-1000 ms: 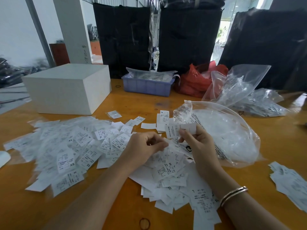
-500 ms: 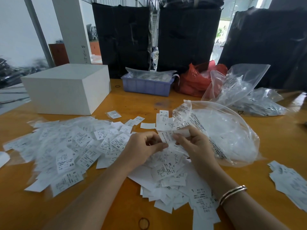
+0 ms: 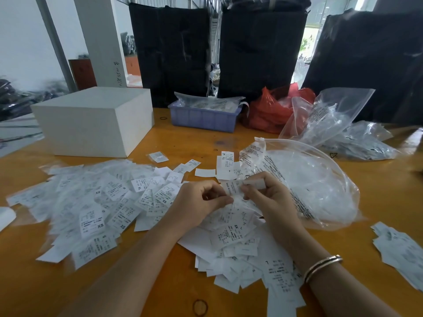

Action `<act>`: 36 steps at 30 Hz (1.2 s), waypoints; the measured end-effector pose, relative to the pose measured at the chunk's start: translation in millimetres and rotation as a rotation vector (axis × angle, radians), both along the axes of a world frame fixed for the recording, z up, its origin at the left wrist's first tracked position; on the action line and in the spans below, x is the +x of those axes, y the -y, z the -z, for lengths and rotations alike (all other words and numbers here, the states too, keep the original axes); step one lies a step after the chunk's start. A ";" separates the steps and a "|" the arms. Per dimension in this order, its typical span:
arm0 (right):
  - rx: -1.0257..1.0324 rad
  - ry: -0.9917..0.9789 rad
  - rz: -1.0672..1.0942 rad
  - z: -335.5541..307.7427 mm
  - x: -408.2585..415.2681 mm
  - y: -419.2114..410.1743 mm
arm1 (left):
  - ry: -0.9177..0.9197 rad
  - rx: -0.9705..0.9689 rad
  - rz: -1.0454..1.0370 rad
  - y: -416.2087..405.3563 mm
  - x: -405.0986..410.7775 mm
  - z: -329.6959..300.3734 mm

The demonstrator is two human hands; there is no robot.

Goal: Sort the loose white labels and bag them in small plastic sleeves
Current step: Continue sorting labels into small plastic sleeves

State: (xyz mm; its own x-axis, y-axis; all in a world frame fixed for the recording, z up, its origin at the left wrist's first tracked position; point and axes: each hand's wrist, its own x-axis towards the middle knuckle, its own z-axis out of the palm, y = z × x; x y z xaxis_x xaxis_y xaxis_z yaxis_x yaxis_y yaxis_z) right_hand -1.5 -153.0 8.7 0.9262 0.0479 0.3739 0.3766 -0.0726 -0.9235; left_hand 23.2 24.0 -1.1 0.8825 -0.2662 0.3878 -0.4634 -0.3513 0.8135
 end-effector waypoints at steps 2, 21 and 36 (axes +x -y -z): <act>-0.028 0.010 -0.005 -0.1 0.6 0.2 | 0.004 0.002 0.001 -0.3 -0.8 -0.1; -0.109 0.066 0.001 2.8 1.2 0.4 | -0.003 0.006 -0.012 0.6 -1.4 0.3; -0.116 0.065 0.031 2.1 0.3 -2.4 | -0.010 0.010 -0.007 0.4 -0.9 1.5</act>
State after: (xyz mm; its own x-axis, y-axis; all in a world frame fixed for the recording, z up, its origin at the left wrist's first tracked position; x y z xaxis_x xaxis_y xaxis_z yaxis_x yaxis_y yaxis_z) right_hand -1.1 -150.6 6.6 0.9019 0.0666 0.4267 0.4313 -0.1902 -0.8819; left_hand 22.3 23.5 -2.7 0.8885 -0.2635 0.3758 -0.4522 -0.3631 0.8146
